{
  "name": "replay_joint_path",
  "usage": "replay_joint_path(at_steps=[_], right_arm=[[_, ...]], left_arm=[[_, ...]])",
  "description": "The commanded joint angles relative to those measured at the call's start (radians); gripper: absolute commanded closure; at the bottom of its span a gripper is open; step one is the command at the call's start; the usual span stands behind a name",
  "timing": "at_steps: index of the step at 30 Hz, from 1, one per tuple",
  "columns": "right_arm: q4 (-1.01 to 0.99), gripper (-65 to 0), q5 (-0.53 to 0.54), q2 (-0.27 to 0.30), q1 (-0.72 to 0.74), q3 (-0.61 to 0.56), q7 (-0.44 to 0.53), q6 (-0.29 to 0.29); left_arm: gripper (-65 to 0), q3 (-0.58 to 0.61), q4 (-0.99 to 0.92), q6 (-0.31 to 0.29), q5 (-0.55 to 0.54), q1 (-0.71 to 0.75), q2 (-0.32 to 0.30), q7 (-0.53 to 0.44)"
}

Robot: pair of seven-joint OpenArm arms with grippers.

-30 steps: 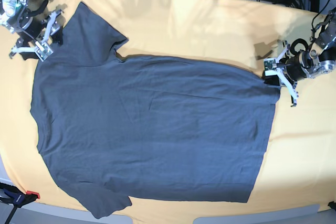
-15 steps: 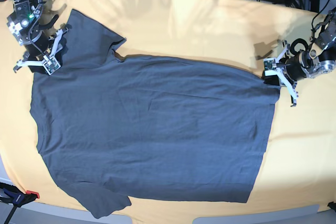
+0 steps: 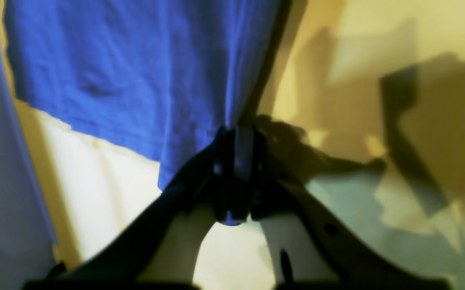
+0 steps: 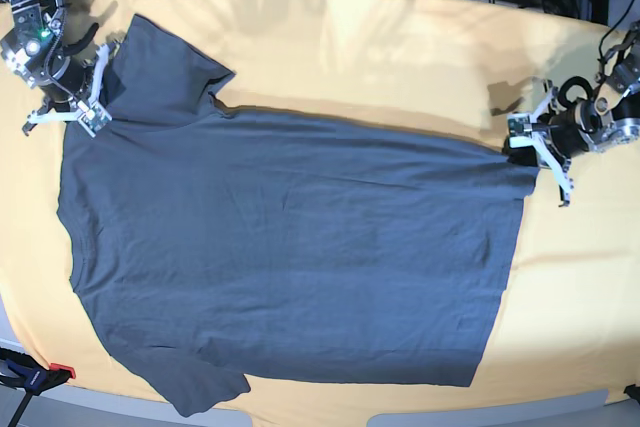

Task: Fold the T-shirt properly
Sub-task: 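Close both grippers on the shirt's shoulder edges, then pull both grippers back, dragging the shirt toward the robot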

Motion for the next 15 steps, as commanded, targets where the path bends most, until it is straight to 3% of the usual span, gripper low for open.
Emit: replay_joint_path(at_steps=[1,11,15], right_arm=[[0.033,0.0,0.002,0.028,-0.008,0.026,-0.018,-0.008],[0.141,0.0,0.192,0.053,-0.102,0.215,-0.04,0.09],[0.141,0.0,0.202,0.068,-0.142,0.259,-0.039,0.112]], left_arm=[[0.0,-0.013,0.021,0.014,-0.008,-0.023,-0.041,-0.003],[0.0,-0.013,0.18,0.01,-0.088,-0.027,-0.129,0.0],[0.0,-0.013,0.204,0.011,-0.088,-0.027,-0.146,0.0]])
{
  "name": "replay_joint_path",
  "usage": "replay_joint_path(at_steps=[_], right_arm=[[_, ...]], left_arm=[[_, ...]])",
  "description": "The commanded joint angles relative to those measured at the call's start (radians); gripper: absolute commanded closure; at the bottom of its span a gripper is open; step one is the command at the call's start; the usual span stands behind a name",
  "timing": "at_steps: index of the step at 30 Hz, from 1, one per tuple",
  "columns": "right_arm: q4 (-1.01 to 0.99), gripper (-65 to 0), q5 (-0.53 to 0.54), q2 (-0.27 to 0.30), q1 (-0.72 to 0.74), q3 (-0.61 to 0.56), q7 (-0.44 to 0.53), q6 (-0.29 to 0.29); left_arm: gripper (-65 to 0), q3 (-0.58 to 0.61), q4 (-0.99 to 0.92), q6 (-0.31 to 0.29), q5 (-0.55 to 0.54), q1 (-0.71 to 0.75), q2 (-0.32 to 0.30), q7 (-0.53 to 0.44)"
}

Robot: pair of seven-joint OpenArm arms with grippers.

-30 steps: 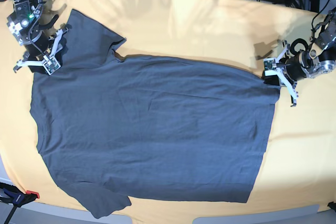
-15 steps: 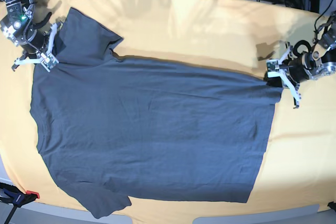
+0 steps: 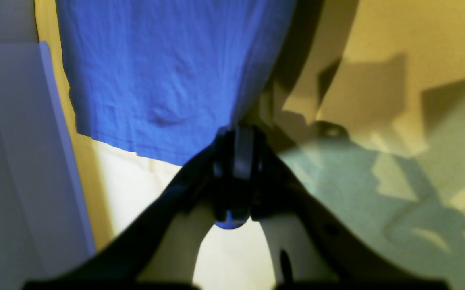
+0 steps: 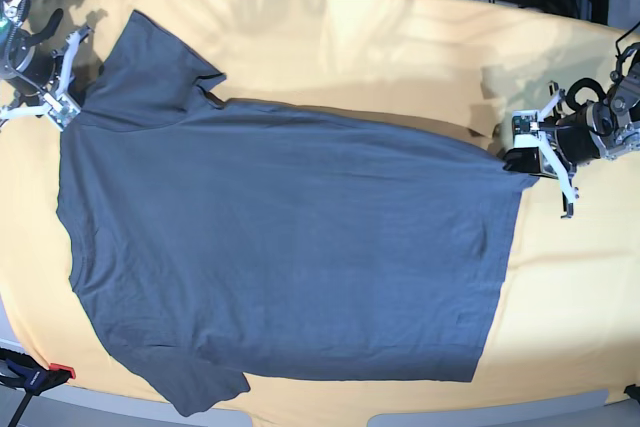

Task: Fold the T-shirt properly
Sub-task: 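Pull both grippers back, dragging the shirt toward the robot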

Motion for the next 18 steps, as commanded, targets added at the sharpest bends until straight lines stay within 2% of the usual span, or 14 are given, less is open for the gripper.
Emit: replay_joint_path(at_steps=[1,5,8,10,13,18], right_arm=[[0.014,0.0,0.005,0.025,-0.01,0.021,0.003,-0.005],[0.023,0.0,0.041,0.035,-0.009,0.035,-0.022,0.012],[0.05,0.0,0.041,0.048,-0.009,0.036,-0.047,0.018],[0.073,0.0,0.053,0.06,-0.014,0.036,-0.06,0.016],[0.122,0.0,0.089,0.081,-0.056,0.048,-0.066,0.01],[0.201,0.0,0.089,0.08,-0.15,0.088,-0.069,0.009]], left_arm=[[0.0,-0.013,0.01,0.013,-0.005,-0.017,-0.031,-0.01],[0.0,-0.013,0.011,0.009,-0.005,-0.017,-0.039,-0.006],[0.0,-0.013,0.019,-0.021,-0.005,-0.017,-0.058,-0.006],[0.0,-0.013,0.037,-0.053,-0.015,-0.017,-0.084,-0.006],[0.0,-0.013,0.077,-0.082,-0.088,-0.017,-0.142,-0.006],[0.0,-0.013,0.151,-0.108,-0.172,-0.017,-0.225,-0.006]])
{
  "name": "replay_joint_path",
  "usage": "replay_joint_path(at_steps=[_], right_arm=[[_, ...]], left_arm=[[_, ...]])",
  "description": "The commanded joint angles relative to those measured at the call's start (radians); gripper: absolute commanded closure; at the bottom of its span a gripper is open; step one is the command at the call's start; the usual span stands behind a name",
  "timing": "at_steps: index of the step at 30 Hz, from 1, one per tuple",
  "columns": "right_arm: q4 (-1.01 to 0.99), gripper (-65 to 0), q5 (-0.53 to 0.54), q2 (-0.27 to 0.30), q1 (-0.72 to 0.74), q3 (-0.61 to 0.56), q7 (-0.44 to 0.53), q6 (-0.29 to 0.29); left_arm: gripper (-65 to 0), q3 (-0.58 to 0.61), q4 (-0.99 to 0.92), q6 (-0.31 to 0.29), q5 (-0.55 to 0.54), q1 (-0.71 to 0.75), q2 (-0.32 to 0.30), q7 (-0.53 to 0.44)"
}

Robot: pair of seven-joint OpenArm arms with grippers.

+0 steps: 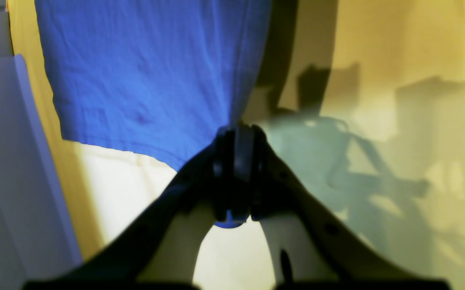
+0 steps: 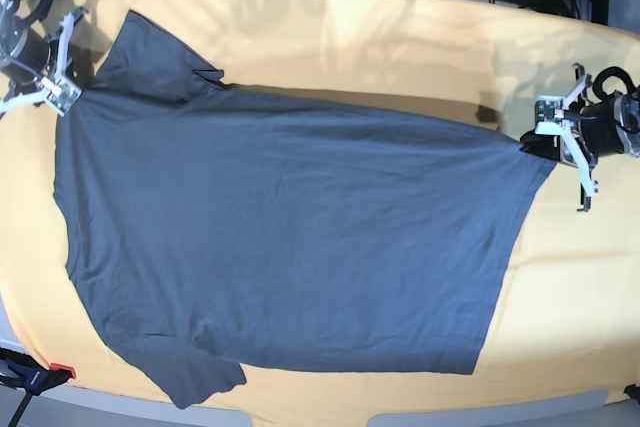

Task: Fold the T-shirt properly
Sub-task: 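Pull both grippers back, dragging the shirt toward the robot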

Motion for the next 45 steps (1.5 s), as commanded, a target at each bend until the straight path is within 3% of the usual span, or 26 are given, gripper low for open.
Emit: replay_joint_path(at_steps=[1,9,14,21,29,32,36,41,45], right_arm=[[0.027,0.0,-0.002,0.017,-0.021,0.024,0.003,-0.004],[0.076,0.0,0.037,0.013,-0.195,0.135,0.003,-0.002],[0.093,0.0,0.054,0.012,-0.282,0.191,0.002,0.032],[0.146,0.0,0.053,0.012,-0.371,0.21,-0.039,0.038],[0.166,0.0,0.047,0.012,-0.439,0.229,-0.071,0.037],[0.166,0.0,0.047,0.012,-0.436,0.276,-0.048,0.003],[0.164,0.0,0.026,0.016,-0.431,0.314,0.09,-0.055],[0.127,0.0,0.016,0.074,-0.412,0.284,0.219,-0.066],[0.045,0.0,0.017,0.113,-0.256,0.212,0.236,-0.093]], left_arm=[[0.0,-0.013,0.022,-0.016,-0.018,-0.016,-0.038,-0.012],[0.0,-0.013,0.064,-0.204,-0.108,-0.016,-0.06,0.003],[0.0,-0.013,0.075,-0.204,-0.186,-0.011,-0.102,0.002],[0.0,-0.013,0.205,-0.204,-0.245,-0.011,-0.104,0.023],[0.0,-0.012,0.322,-0.204,-0.43,-0.011,-0.104,0.306],[0.0,-0.013,0.306,-0.204,-0.416,-0.011,-0.104,0.317],[0.0,-0.013,0.261,-0.204,-0.326,-0.011,-0.104,0.317],[0.0,-0.013,0.191,-0.045,-0.296,-0.011,-0.104,0.317],[0.0,-0.013,0.133,-0.003,-0.252,-0.011,-0.031,0.317]])
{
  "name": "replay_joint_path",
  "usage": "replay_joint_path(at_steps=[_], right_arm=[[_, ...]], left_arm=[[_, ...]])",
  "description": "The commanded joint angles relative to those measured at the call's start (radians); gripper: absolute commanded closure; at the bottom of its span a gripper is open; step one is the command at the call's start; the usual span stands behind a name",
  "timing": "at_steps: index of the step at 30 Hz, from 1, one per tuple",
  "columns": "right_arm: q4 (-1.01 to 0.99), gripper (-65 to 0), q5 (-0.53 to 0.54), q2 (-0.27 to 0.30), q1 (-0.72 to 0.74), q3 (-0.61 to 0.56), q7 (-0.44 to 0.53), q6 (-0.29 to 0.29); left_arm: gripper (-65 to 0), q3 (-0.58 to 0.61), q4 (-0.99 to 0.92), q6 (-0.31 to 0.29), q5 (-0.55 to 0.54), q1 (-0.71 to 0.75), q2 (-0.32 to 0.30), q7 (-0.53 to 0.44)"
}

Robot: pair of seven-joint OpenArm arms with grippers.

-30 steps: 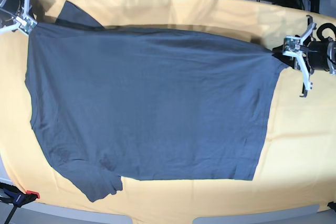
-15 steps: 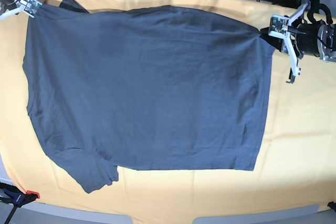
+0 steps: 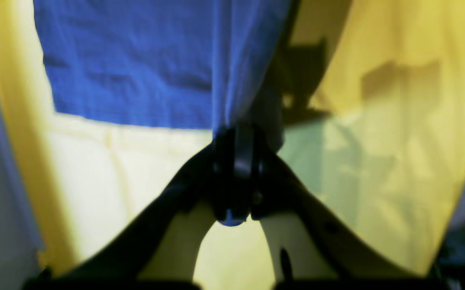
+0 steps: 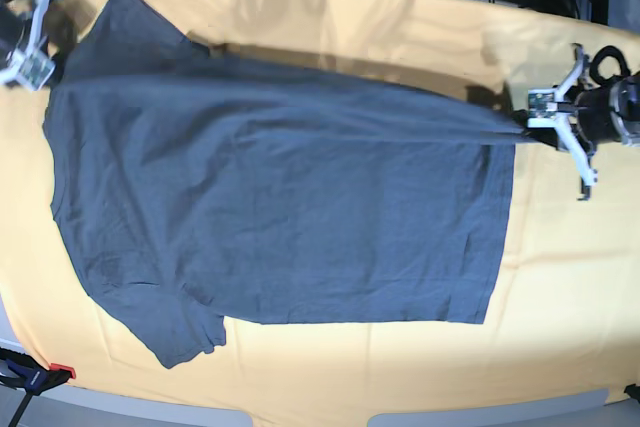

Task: Fold the T-shirt properly
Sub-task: 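Pull both grippers back, dragging the shirt toward the robot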

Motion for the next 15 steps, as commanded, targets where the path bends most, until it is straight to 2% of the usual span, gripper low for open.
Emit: replay_joint_path(at_steps=[1,4,8,11,15], right_arm=[[-0.017,0.0,0.003,0.017,0.043,-0.015,0.024,-0.005],[-0.091,0.0,0.005,0.017,0.175,-0.12,0.026,0.026],[-0.178,0.0,-0.011,0.017,0.346,-0.275,0.026,-0.003],[-0.219,0.0,-0.103,0.016,0.47,-0.363,0.025,-0.033],[-0.257,0.0,-0.09,0.017,0.582,-0.418,0.023,-0.019]], left_arm=[[0.0,-0.013,-0.01,0.017,0.02,-0.013,-0.015,-0.005],[0.0,-0.013,-0.054,0.055,0.077,-0.014,0.033,-0.006],[0.0,-0.013,-0.093,0.135,0.132,-0.021,0.09,-0.049],[0.0,-0.013,-0.098,0.137,0.186,-0.021,0.119,-0.09],[0.0,-0.013,-0.098,0.137,0.232,-0.021,0.124,-0.109]])
